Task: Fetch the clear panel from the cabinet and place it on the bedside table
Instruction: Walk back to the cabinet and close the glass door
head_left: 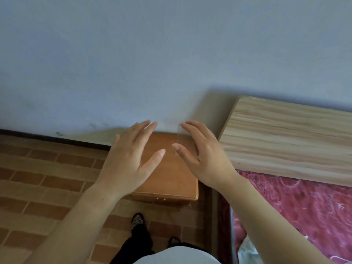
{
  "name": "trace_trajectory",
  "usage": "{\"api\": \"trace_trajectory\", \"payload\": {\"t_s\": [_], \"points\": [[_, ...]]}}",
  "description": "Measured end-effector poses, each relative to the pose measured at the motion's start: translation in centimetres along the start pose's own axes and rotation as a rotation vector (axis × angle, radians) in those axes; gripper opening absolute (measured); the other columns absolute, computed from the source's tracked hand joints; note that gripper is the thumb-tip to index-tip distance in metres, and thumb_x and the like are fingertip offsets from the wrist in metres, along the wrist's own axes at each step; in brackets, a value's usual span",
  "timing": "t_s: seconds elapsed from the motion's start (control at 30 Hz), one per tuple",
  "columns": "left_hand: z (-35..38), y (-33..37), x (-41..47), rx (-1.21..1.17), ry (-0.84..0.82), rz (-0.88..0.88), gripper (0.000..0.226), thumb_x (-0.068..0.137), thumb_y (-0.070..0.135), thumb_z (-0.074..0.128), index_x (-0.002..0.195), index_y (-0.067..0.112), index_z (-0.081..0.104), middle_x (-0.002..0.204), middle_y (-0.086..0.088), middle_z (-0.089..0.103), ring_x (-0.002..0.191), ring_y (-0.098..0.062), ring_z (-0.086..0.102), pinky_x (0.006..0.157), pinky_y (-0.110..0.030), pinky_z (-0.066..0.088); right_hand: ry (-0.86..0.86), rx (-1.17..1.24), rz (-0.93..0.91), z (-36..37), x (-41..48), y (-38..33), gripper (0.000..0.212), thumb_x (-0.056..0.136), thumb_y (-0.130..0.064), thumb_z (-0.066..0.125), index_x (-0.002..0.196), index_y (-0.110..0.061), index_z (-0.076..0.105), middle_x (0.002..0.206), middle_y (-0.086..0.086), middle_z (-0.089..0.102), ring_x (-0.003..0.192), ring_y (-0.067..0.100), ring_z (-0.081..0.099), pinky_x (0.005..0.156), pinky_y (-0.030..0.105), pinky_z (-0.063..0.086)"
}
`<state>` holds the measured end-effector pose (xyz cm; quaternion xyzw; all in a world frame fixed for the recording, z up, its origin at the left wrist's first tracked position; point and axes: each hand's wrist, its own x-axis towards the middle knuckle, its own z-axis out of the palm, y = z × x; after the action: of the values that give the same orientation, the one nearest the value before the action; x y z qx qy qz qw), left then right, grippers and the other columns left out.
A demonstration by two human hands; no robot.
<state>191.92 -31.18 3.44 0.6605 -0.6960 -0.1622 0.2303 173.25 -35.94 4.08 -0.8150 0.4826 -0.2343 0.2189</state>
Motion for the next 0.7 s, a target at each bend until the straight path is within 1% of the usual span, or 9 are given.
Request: {"api": "trace_trajectory", "payload": {"t_s": [0.1,0.17,0.23,0.37,0.47,0.53,0.57,0.63,0.7], "points": [[-0.8,-0.3,-3.2,0.019,0.080,-0.117,0.064,0.084,0.064,0.025,0.141,0.039,0.018,0.152,0.014,0.021,0.138,-0.001,0.013,0.114,-0.050,0.016,-0.092,0.038,-0.093,0.7,-0.3,-1.1,0.056,0.087,-0.057,0.041,0.129,-0.020,0.047,0.132,-0.002,0.050,0.121,0.015,0.045,0.100,0.031,0.039],[-1.7,-0.8,-5.8,0.031,0.117,-0.220,0.064,0.083,0.065,0.023,0.141,0.039,0.018,0.151,0.015,0.020,0.138,0.000,0.013,0.114,-0.050,0.013,-0.165,0.058,-0.158,1.6,-0.2,-2.7,0.050,0.088,-0.055,0.042,0.124,-0.022,0.051,0.126,-0.005,0.054,0.111,0.013,0.052,0.092,0.028,0.043],[-2.8,-1.5,-8.6,0.050,0.154,-0.310,0.065,0.082,0.066,0.021,0.141,0.038,0.020,0.151,0.015,0.021,0.138,-0.002,0.015,0.113,-0.054,0.015,-0.246,0.070,-0.224,2.9,-0.1,-4.8,0.045,0.090,-0.052,0.043,0.123,-0.023,0.052,0.124,-0.006,0.056,0.109,0.011,0.052,0.088,0.022,0.040],[-5.3,-3.1,-14.5,0.090,0.244,-0.471,0.062,0.084,0.065,0.021,0.140,0.038,0.023,0.149,0.015,0.026,0.137,-0.003,0.020,0.111,-0.054,0.020,-0.399,0.065,-0.402,5.8,-0.4,-10.5,0.044,0.090,-0.050,0.043,0.126,-0.025,0.049,0.128,-0.007,0.054,0.116,0.009,0.048,0.094,0.023,0.038],[-7.0,-4.4,-18.9,0.067,0.324,-0.567,0.062,0.085,0.065,0.021,0.139,0.036,0.028,0.146,0.012,0.033,0.133,-0.004,0.027,0.108,-0.055,0.026,-0.503,0.065,-0.527,8.0,-1.1,-15.3,0.045,0.090,-0.049,0.041,0.127,-0.026,0.049,0.127,-0.007,0.053,0.110,0.008,0.049,0.088,0.020,0.037],[-8.0,-5.3,-22.1,0.050,0.371,-0.632,0.060,0.085,0.064,0.022,0.138,0.038,0.028,0.145,0.014,0.032,0.131,-0.001,0.026,0.108,-0.054,0.027,-0.587,0.071,-0.596,9.6,-2.0,-18.4,0.043,0.090,-0.048,0.040,0.127,-0.026,0.049,0.127,-0.007,0.053,0.102,0.005,0.050,0.084,0.019,0.038],[-8.5,-5.8,-23.8,0.045,0.392,-0.666,0.060,0.085,0.065,0.023,0.138,0.039,0.027,0.146,0.016,0.031,0.130,0.002,0.024,0.108,-0.054,0.026,-0.621,0.072,-0.635,10.6,-2.6,-20.0,0.043,0.091,-0.048,0.040,0.126,-0.027,0.049,0.126,-0.007,0.053,0.101,0.004,0.051,0.085,0.019,0.040],[-9.6,-7.1,-27.3,0.044,0.441,-0.726,0.059,0.084,0.065,0.023,0.138,0.040,0.025,0.146,0.017,0.029,0.127,0.006,0.020,0.110,-0.051,0.026,-0.675,0.059,-0.698,12.8,-4.0,-23.1,0.043,0.090,-0.049,0.040,0.127,-0.029,0.048,0.129,-0.008,0.051,0.107,0.005,0.051,0.092,0.025,0.044],[-11.0,-8.7,-31.4,0.035,0.497,-0.793,0.059,0.084,0.065,0.025,0.138,0.041,0.025,0.146,0.017,0.029,0.123,0.009,0.018,0.111,-0.040,0.023,-0.699,0.046,-0.753,15.4,-5.7,-26.8,0.045,0.089,-0.051,0.041,0.128,-0.031,0.046,0.135,-0.010,0.044,0.118,0.008,0.046,0.099,0.028,0.041]]}}
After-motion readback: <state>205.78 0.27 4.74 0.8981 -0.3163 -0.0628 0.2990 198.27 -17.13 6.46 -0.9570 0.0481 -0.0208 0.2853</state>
